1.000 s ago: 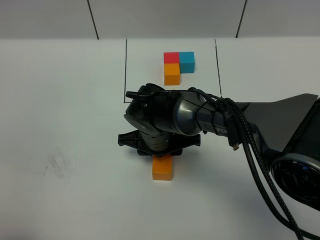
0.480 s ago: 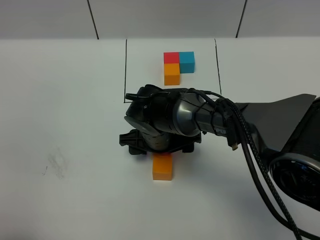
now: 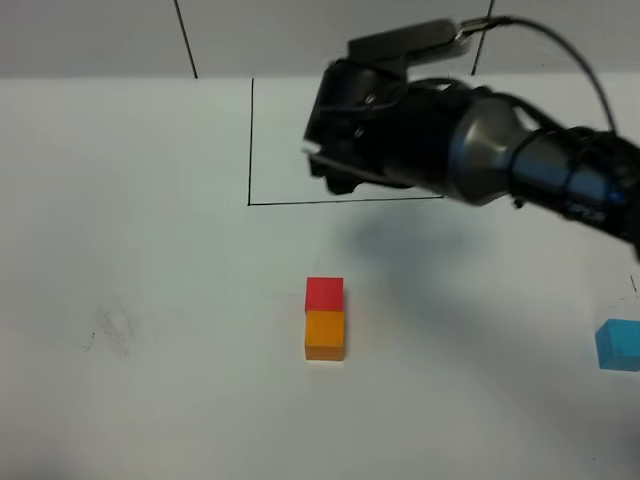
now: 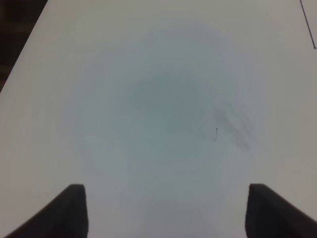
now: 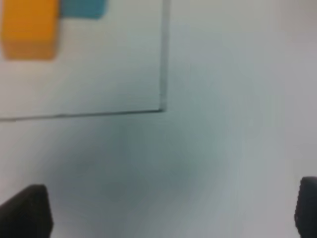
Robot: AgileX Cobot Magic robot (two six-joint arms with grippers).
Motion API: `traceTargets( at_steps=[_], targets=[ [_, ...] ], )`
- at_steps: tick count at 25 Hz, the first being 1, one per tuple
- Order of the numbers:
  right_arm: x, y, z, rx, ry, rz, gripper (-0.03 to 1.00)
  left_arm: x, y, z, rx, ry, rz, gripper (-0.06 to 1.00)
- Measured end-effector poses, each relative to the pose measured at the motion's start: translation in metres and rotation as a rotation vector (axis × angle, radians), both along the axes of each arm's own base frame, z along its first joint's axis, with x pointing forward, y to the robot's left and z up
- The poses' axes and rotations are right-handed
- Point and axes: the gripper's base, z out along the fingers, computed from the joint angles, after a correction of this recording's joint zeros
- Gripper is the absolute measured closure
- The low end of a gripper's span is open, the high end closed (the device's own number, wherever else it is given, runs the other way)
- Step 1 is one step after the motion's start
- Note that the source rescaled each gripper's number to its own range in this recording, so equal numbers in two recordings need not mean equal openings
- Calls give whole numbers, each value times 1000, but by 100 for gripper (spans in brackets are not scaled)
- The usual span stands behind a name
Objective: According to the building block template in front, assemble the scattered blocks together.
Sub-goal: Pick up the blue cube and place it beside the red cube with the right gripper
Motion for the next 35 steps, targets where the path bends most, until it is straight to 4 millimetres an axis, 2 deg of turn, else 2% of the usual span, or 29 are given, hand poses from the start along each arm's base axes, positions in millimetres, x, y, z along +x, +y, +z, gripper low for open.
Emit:
traceTargets(
  at_steps=[5,10,13,16,21,25,28,30,35],
  targets=[
    [12,-83,72,-51,-31,12,-2,0,0,0,0,0,0,45],
    [-1,-167,131,-155,-25,95,3,0,0,0,-2,0,1,45],
    [-24,-210,162,-172,-40,122,9,0,0,0,-2,0,1,45],
    [-59,-245,192,-132,-102,94,16,0,0,0,-2,0,1,45],
    [-111,-278,224,-104,-215,12,22,0,0,0,-3,0,2,45],
    [-135,-286,234,-75,-261,-11,23,0,0,0,-3,0,2,45],
    [-143,-284,222,-50,-229,19,23,0,0,0,-3,0,2,45],
    [-145,-281,200,-31,-160,43,23,0,0,0,-3,0,2,45],
    [-143,-279,119,24,103,27,20,0,0,0,-3,0,2,45]
  ],
)
